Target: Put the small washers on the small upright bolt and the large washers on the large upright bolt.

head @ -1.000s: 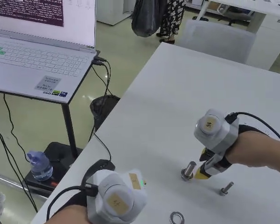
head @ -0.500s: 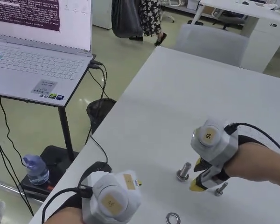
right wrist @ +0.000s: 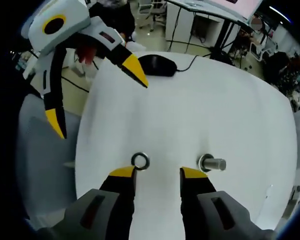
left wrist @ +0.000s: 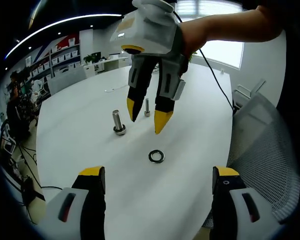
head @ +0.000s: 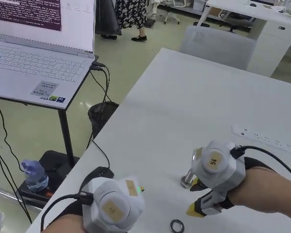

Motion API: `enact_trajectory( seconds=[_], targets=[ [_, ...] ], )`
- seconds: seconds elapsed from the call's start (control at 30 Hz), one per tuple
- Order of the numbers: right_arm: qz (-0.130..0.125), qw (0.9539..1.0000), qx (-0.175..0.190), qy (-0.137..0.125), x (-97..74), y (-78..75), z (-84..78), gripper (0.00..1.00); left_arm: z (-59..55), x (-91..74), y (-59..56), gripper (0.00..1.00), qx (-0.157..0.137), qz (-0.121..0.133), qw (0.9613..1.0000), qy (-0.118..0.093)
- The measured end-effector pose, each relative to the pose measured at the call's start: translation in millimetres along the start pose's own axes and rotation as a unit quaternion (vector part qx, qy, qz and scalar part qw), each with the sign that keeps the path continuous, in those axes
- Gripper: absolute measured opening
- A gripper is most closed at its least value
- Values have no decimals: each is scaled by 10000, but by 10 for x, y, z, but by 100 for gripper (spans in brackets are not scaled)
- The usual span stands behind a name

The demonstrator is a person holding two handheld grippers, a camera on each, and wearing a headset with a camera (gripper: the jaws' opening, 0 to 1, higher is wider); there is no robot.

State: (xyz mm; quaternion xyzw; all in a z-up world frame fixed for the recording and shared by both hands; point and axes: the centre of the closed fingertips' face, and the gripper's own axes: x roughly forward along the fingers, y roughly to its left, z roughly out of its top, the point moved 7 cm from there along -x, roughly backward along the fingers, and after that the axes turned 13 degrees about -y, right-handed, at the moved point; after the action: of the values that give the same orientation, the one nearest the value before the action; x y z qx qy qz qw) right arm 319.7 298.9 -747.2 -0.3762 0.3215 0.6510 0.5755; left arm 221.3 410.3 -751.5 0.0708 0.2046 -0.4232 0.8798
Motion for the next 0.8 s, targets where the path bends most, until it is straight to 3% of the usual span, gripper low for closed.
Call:
enact_trajectory(
  seconds=[0.3,0.8],
  targets=[
    [74,9999,-115,-6,89,183,-55,37,13,-7,11,88,-7,20,10000,-41],
    [40,10000,-56,27,400,283,-284,36,24,21,-25,88,42,-5,10000,-58]
  ],
)
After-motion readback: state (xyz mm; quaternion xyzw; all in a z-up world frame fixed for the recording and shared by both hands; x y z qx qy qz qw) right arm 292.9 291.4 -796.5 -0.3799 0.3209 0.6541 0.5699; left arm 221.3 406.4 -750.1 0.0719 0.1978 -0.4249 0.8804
